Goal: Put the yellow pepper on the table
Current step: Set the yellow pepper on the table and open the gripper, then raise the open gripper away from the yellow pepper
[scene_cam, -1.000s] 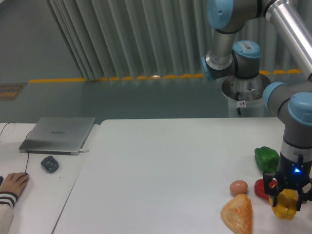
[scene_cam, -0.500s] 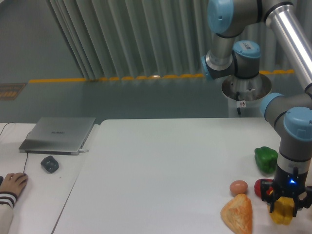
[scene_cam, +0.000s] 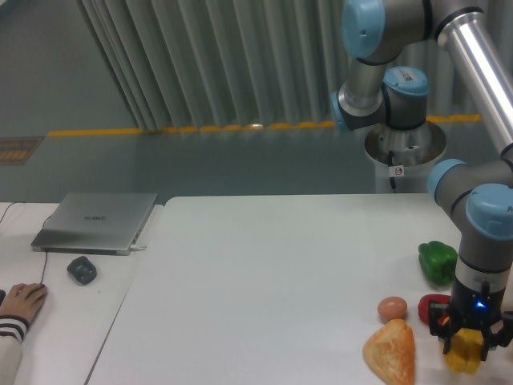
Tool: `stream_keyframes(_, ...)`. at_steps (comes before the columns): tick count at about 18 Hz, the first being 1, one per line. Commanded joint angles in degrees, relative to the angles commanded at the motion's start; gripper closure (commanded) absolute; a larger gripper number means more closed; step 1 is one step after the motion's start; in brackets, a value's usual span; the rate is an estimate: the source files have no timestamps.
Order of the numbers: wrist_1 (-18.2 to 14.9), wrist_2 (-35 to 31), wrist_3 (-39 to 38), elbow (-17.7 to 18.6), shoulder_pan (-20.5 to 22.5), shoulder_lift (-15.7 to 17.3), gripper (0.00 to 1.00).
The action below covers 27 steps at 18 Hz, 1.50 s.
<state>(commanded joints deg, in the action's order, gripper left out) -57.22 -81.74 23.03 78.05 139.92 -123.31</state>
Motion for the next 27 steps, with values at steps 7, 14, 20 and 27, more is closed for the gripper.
stream_keyframes(7, 0.09, -2.9, 0.53, 0.09, -0.7, -0.09, 0.1)
stream_keyframes(14, -0.17, -7.71, 14.02, 0.26, -0.7, 1.66, 0.0)
stream_keyframes(20, -0.7, -11.25, 29.44, 0.35, 0.09, 3.43, 0.0)
stream_keyframes(27, -6.49, -11.52, 47.25, 2.81, 5.79, 9.4, 0.0)
